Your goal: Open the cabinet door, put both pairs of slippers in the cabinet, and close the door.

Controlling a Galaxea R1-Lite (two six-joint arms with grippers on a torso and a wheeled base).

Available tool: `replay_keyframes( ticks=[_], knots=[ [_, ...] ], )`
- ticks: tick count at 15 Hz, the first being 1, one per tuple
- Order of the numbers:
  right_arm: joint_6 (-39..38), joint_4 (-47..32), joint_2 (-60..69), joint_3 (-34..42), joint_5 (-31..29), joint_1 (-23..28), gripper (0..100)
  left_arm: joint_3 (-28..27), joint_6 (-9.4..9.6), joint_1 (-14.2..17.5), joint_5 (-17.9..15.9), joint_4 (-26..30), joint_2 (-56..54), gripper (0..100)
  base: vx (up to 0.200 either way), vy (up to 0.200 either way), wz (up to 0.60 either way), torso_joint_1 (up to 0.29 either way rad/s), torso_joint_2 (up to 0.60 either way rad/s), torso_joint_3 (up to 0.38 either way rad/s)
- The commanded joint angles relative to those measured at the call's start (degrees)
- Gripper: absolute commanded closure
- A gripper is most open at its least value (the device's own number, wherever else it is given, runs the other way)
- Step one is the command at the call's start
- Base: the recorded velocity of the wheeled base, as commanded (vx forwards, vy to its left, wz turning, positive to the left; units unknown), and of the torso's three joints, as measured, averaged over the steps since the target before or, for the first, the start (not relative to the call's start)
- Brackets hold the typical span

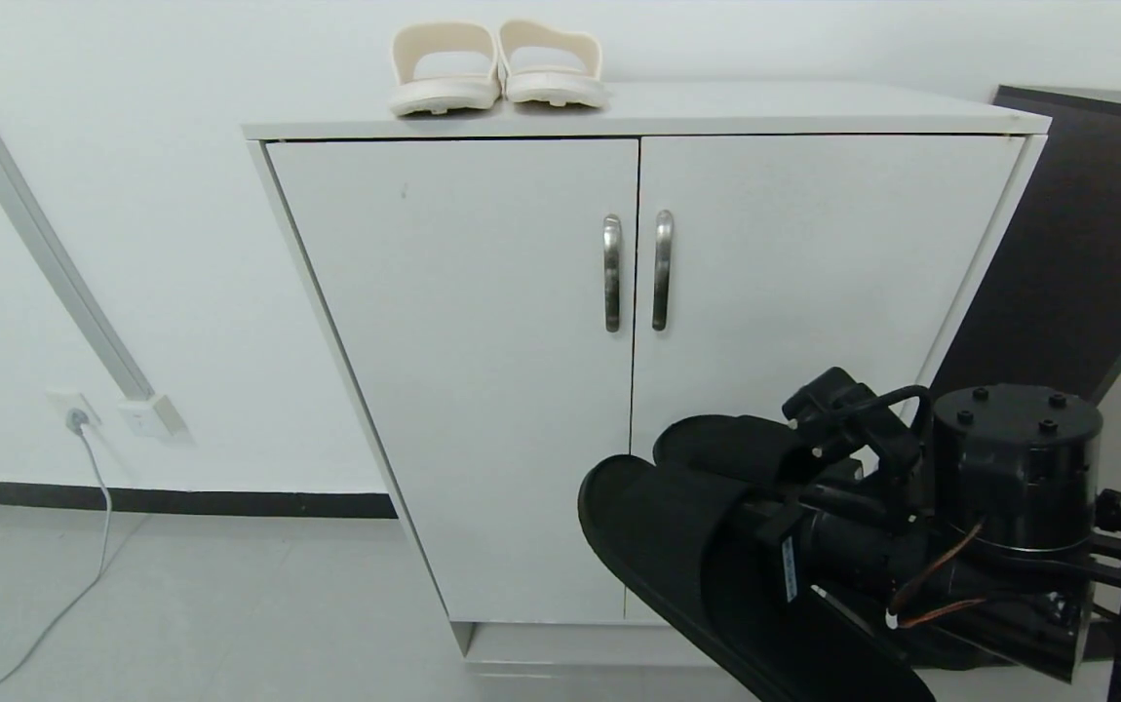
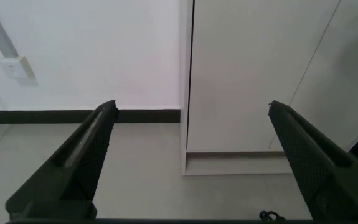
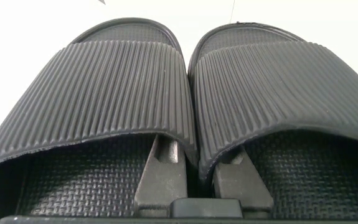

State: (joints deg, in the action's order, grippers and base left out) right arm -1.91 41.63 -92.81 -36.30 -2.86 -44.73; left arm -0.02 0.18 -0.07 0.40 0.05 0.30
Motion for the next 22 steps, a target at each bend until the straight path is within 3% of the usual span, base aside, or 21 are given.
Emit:
replay_keyframes(
  ticks=[1,2,4,5,7,8,9,10,11,12,13,14,16,18,20,22],
  knots=[
    [-0.02,0.03,-0.18,0.09,0.05,-0.01,100,-0.77,0.34,-0.19,-0.05,-0.31,2.95,0,0.0,0.0,0.0,0.0,0.0,0.0],
    [-0.02,0.03,-0.18,0.44,0.05,0.08,100,-5.42,-0.09,-0.54,-0.84,-0.4,6.29,0,0.0,0.0,0.0,0.0,0.0,0.0],
    [0.07,0.12,-0.18,0.8,0.14,-0.01,100,-16.06,-1.94,-1.25,-6.12,-0.66,17.19,0,0.0,0.0,0.0,0.0,0.0,0.0],
    [0.07,0.12,-0.01,0.97,0.14,-0.01,100,-18.96,-1.76,-1.25,-9.72,-0.93,22.63,0,0.0,0.0,0.0,0.0,0.0,0.0],
    [-0.02,0.12,0.26,1.67,0.23,-0.45,100,-24.15,-1.76,-1.33,-20.27,-6.03,33.27,0,0.0,0.0,0.0,0.0,0.0,0.0],
    [-0.02,0.12,0.26,2.2,0.67,-0.54,100,-25.82,-1.76,-1.42,-23.52,-8.93,37.75,0,0.0,0.0,0.0,0.0,0.0,0.0],
    [-0.02,0.12,0.26,2.38,1.46,-0.62,100,-26.43,-1.76,-1.51,-24.66,-10.16,39.86,0,0.0,0.0,0.0,0.0,0.0,0.0],
    [-0.02,0.64,0.87,3.08,4.36,-0.71,100,-28.28,-2.03,-3.35,-27.3,-15.34,47.77,0,0.0,0.0,0.0,0.0,0.0,0.0],
    [-0.02,1.0,0.87,3.43,4.62,-0.71,100,-28.45,-2.12,-4.06,-27.3,-17.19,50.06,0,0.0,0.0,0.0,0.0,0.0,0.0],
    [-0.02,1.79,0.79,4.05,4.8,-0.71,100,-28.72,-2.2,-7.75,-27.38,-23.78,56.56,0,0.0,0.0,0.0,0.0,0.0,0.0],
    [0.07,2.05,0.7,4.31,4.8,-0.71,100,-29.24,-2.56,-12.06,-27.38,-26.94,60.43,0,0.0,0.0,0.0,0.0,0.0,0.0],
    [0.07,2.05,0.61,4.4,4.8,-0.71,100,-30.12,-2.82,-14.78,-27.12,-27.91,62.89,0,0.0,0.0,0.0,0.0,0.0,0.0],
    [0.33,2.05,0.43,4.75,4.8,-0.71,100,-36.54,-3.08,-24.54,-23.69,-28.35,70.27,0,0.0,0.0,0.0,0.0,0.0,0.0],
    [0.95,2.05,0.35,5.28,5.15,-0.71,100,-42.95,-4.75,-31.83,-20.79,-28.44,75.63,0,0.0,0.0,0.0,0.0,0.0,0.0],
    [0.95,2.14,-0.01,5.81,8.58,-0.71,100,-49.11,-6.16,-35.52,-21.41,-28.44,80.2,0,0.0,0.0,0.0,0.0,0.0,0.0],
    [0.95,2.23,-1.32,5.89,9.02,-0.62,100,-54.38,-6.77,-37.19,-22.55,-28.26,83.98,0,0.0,0.0,0.0,0.0,0.0,0.0]
  ],
)
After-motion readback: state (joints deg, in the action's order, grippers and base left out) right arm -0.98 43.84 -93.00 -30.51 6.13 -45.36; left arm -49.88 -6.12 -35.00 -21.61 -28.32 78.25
